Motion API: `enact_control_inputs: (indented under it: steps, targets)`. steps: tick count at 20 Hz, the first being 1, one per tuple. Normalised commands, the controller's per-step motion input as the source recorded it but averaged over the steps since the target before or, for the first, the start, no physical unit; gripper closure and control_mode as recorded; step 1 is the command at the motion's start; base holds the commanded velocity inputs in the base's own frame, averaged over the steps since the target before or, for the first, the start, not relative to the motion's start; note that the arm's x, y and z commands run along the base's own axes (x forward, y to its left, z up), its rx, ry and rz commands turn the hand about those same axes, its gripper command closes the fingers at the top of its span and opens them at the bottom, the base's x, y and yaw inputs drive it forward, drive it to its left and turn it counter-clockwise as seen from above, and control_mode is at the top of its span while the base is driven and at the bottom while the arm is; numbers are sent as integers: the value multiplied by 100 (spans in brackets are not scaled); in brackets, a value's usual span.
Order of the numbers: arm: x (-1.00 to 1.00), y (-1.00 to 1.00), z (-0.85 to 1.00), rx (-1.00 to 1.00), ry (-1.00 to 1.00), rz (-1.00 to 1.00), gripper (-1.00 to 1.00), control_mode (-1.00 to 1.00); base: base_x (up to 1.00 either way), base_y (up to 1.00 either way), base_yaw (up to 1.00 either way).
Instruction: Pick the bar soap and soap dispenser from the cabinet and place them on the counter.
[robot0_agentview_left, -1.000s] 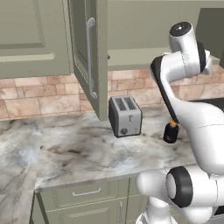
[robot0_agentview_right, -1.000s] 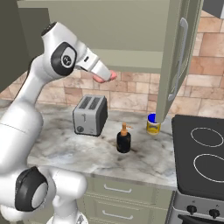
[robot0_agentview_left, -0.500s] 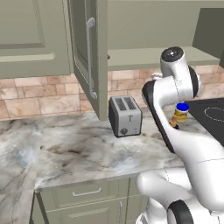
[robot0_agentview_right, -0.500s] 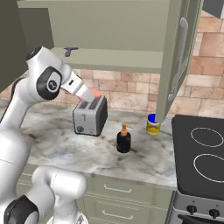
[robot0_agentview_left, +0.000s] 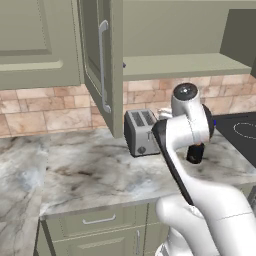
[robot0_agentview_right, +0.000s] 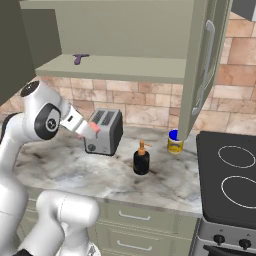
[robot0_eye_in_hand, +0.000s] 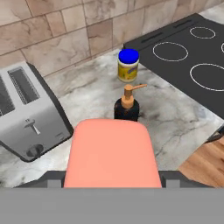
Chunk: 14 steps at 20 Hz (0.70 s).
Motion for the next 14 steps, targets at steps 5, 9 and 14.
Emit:
enact_control_inputs:
  steps: [5,9,14]
  targets:
    - [-2,12,-56,8,3,10,100,-100,0,0,0]
    - [4,11,-60,5,2,9,100,-100,0,0,0]
    - [11,9,-62,-2,1,5,100,-100,0,0,0]
